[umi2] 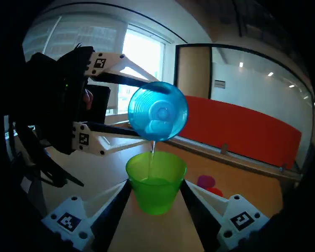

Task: Pour water

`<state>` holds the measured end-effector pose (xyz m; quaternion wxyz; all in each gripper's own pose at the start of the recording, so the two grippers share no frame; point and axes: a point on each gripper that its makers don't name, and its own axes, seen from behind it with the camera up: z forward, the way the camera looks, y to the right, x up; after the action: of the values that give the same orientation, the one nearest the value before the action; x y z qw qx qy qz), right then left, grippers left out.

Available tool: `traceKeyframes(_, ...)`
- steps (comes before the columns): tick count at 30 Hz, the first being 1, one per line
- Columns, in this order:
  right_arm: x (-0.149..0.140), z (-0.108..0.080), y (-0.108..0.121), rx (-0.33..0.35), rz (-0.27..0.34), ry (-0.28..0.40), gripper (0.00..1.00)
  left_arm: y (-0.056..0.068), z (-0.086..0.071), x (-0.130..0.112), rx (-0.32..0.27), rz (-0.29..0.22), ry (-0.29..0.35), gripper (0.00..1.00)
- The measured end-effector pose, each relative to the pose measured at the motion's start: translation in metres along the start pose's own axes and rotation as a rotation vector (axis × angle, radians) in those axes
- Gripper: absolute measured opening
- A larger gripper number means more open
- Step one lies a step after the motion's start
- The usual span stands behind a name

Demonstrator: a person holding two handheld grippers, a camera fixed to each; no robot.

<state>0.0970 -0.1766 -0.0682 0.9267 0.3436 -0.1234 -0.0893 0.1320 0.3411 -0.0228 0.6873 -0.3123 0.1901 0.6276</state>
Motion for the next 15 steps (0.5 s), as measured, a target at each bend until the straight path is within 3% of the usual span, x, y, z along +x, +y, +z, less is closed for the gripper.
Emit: traceKeyframes(15, 0.0004, -0.0021, -0.0005, -0.004, 0.002, 0.003, 0.86, -0.0011, -0.0017, 0.0021, 0.002, 0.012, 0.004, 0.81)
